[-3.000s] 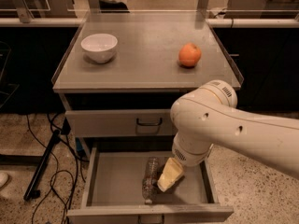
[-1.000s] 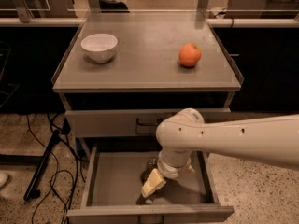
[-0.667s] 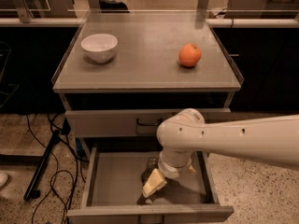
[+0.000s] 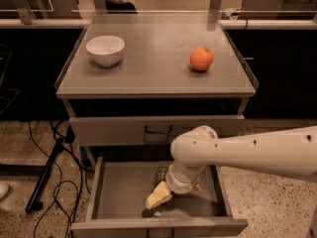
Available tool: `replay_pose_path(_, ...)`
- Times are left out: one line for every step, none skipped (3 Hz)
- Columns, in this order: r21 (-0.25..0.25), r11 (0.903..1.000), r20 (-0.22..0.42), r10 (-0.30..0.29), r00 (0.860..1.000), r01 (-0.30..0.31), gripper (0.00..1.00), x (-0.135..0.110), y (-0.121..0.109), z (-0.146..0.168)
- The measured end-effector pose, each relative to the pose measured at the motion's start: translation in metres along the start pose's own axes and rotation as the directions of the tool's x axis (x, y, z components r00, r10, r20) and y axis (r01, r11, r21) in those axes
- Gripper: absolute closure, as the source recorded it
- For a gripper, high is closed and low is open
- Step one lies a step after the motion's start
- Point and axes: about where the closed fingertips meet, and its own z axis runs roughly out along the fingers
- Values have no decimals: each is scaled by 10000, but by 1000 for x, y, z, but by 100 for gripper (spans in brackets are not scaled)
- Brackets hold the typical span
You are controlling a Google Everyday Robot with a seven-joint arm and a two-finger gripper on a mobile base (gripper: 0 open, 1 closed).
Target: Pick water bottle from middle drawer and place on counter
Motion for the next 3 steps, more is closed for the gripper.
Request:
replay_pose_path(-82,9999,34,139,9999,-139,0,-2,1,3)
replay_pose_path(-536,9944,208,923,9955,-911,0,-14,6,21)
replay_pose_path(-963,9818,518,1689,9843,-1634,0,-34,12,37)
